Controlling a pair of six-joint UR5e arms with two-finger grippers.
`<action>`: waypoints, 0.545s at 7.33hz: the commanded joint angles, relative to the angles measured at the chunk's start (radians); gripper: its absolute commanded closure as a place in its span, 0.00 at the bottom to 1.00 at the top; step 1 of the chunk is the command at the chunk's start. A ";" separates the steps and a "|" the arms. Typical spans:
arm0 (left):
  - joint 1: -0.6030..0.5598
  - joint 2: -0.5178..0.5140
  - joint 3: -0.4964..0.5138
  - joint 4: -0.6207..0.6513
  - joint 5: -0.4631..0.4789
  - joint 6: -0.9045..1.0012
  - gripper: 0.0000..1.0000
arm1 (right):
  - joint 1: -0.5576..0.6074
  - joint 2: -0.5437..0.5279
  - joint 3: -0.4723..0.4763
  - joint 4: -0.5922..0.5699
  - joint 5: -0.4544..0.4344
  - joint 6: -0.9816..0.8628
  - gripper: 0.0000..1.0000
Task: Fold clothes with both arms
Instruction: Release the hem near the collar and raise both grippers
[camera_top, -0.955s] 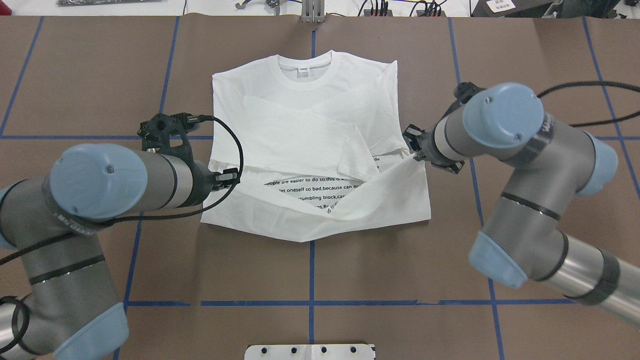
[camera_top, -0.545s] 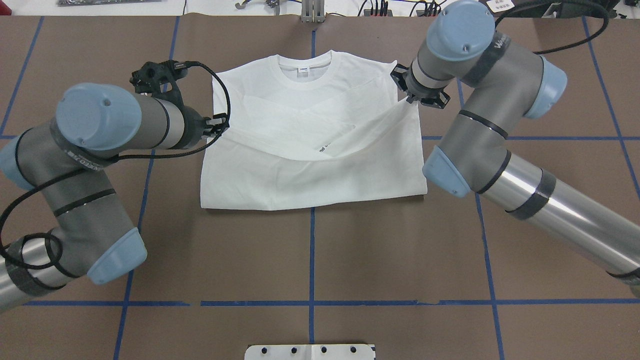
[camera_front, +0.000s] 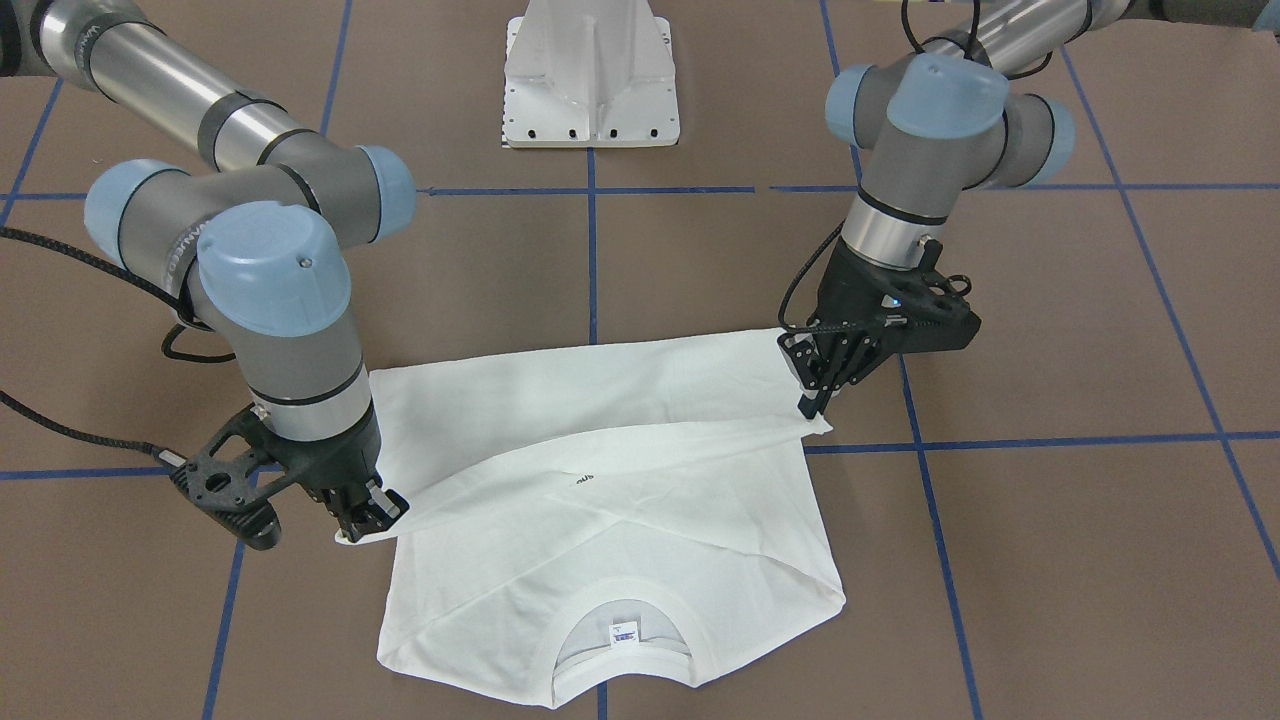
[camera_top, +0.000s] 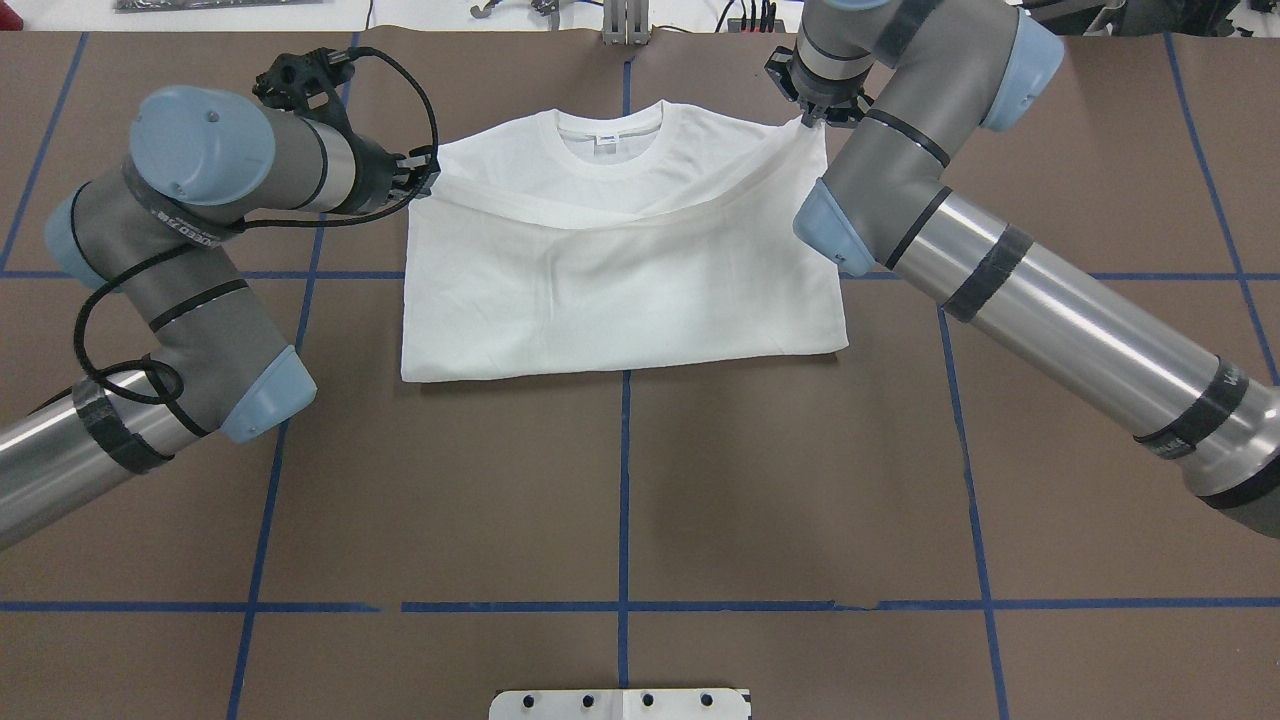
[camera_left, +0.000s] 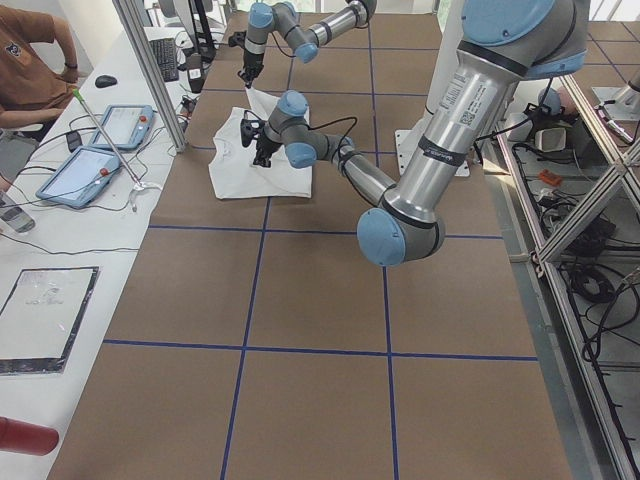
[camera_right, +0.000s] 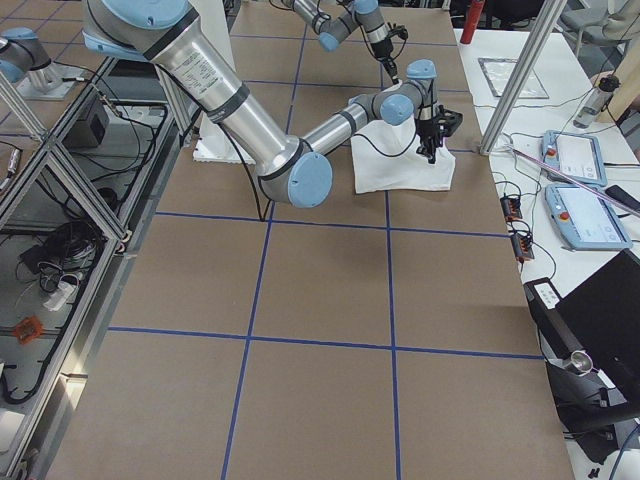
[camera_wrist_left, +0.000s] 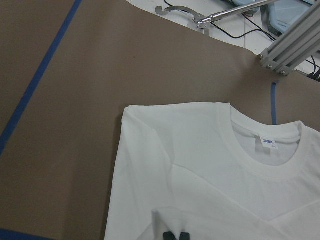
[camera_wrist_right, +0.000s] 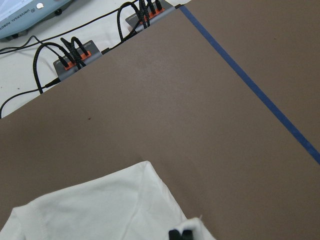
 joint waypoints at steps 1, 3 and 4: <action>-0.012 -0.035 0.139 -0.102 0.008 0.002 1.00 | 0.002 0.025 -0.147 0.108 -0.007 -0.004 1.00; -0.025 -0.070 0.199 -0.102 0.012 0.022 1.00 | -0.001 0.062 -0.215 0.110 -0.028 -0.008 1.00; -0.060 -0.072 0.201 -0.099 0.028 0.028 1.00 | 0.001 0.074 -0.229 0.110 -0.039 -0.010 1.00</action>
